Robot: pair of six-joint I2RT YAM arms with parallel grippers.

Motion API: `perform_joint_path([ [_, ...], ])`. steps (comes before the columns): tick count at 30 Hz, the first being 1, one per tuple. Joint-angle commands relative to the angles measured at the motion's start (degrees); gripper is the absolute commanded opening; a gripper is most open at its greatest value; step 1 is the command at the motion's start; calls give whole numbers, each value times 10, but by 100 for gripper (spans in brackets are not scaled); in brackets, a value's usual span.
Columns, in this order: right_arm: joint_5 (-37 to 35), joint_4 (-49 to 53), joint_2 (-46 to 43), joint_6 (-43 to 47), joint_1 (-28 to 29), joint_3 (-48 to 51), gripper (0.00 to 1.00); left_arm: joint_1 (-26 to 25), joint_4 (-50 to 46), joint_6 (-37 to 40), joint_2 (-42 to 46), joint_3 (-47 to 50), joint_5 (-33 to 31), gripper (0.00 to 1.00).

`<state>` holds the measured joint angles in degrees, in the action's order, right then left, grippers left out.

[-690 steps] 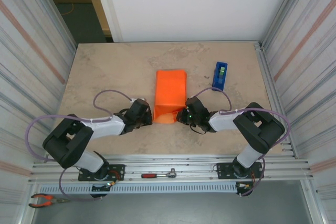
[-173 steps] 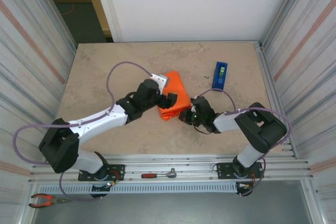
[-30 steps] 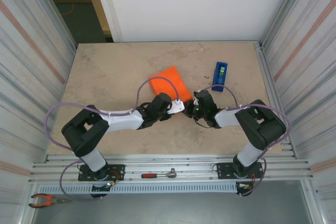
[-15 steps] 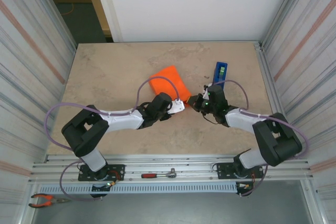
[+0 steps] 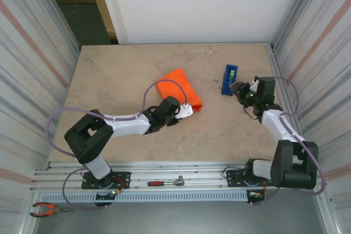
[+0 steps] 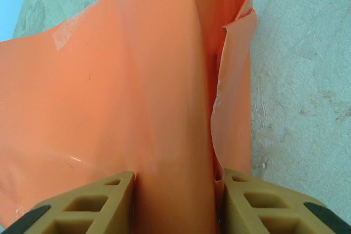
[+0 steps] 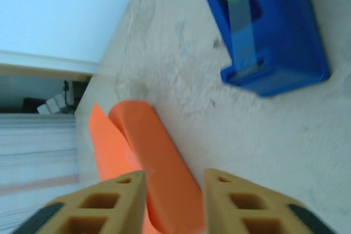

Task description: Wrap the gift box in paper

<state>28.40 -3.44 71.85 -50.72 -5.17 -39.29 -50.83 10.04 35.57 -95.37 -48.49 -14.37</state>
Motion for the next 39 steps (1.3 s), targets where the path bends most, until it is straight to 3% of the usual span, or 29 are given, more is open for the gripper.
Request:
perform_joint_path([
  [1,41,24,29,20,-36,-38,41,-1,-58,-12,-19,-3,41,39],
  [7,76,8,108,19,-75,-81,46,-2,-60,-13,-19,-3,41,39],
  [17,115,-16,202,42,-79,-123,48,-2,-66,-14,-25,-9,42,38],
  [26,139,-54,270,46,-78,-152,39,-2,-68,-14,-25,-9,43,38],
  [39,144,-60,328,44,-57,-188,35,-4,-67,-14,-25,-9,42,37],
])
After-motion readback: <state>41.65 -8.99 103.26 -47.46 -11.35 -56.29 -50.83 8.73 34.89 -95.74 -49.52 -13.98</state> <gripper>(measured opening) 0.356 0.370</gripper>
